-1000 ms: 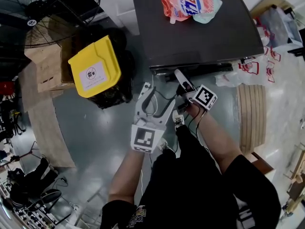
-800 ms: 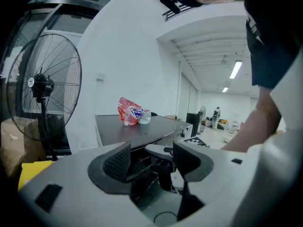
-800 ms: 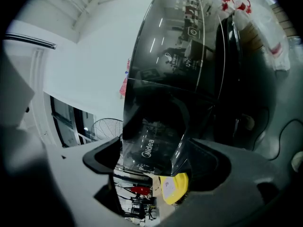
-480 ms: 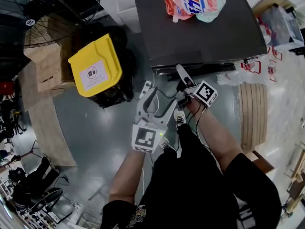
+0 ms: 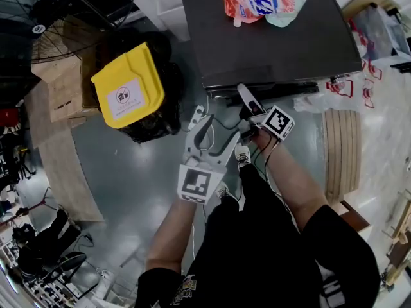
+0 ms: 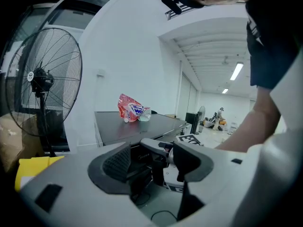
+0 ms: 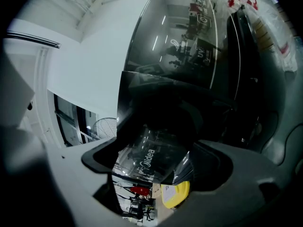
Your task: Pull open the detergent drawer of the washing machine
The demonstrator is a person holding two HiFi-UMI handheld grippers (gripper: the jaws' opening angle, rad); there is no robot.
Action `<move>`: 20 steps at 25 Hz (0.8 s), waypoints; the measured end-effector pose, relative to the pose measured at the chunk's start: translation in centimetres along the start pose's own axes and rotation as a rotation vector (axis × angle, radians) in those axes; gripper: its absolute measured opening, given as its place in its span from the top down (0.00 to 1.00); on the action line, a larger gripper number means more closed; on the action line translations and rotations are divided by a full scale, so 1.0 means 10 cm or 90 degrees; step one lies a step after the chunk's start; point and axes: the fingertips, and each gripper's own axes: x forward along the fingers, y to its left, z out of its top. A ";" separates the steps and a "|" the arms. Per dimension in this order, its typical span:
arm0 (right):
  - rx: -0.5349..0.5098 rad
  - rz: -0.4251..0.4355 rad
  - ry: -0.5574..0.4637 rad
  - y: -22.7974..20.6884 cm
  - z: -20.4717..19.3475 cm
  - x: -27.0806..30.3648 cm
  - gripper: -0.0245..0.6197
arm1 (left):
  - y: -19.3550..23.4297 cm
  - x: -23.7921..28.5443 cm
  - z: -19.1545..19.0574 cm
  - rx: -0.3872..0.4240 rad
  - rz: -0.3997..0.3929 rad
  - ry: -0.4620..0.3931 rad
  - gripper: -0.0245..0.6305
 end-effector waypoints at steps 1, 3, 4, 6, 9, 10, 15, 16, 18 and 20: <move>-0.011 0.019 0.000 0.04 0.01 0.02 0.23 | -0.01 0.00 0.00 -0.003 0.000 0.000 0.57; 0.039 -0.036 0.000 -0.07 -0.06 -0.06 0.23 | -0.03 -0.02 0.02 -0.011 -0.002 0.004 0.57; 0.067 -0.072 0.001 -0.14 -0.09 -0.10 0.23 | -0.05 -0.02 0.02 -0.013 -0.003 0.005 0.57; 0.083 -0.090 0.002 -0.17 -0.12 -0.13 0.24 | -0.09 -0.03 0.04 -0.013 -0.004 0.003 0.57; 0.080 -0.084 0.007 -0.14 -0.13 -0.15 0.24 | -0.11 -0.05 0.04 -0.011 0.001 -0.005 0.57; 0.082 -0.085 0.007 -0.14 -0.14 -0.15 0.24 | -0.12 -0.06 0.03 -0.008 0.003 -0.009 0.57; 0.083 -0.087 0.003 -0.14 -0.14 -0.16 0.25 | -0.18 -0.16 0.00 -0.021 0.008 -0.001 0.57; 0.082 -0.084 0.004 -0.14 -0.14 -0.16 0.25 | -0.19 -0.18 -0.02 -0.019 0.010 -0.003 0.57; 0.082 -0.072 0.005 -0.11 -0.14 -0.16 0.25 | -0.22 -0.21 -0.04 -0.020 0.012 -0.004 0.57; 0.077 -0.062 0.005 -0.09 -0.16 -0.20 0.26 | -0.25 -0.25 -0.04 -0.025 0.013 -0.001 0.57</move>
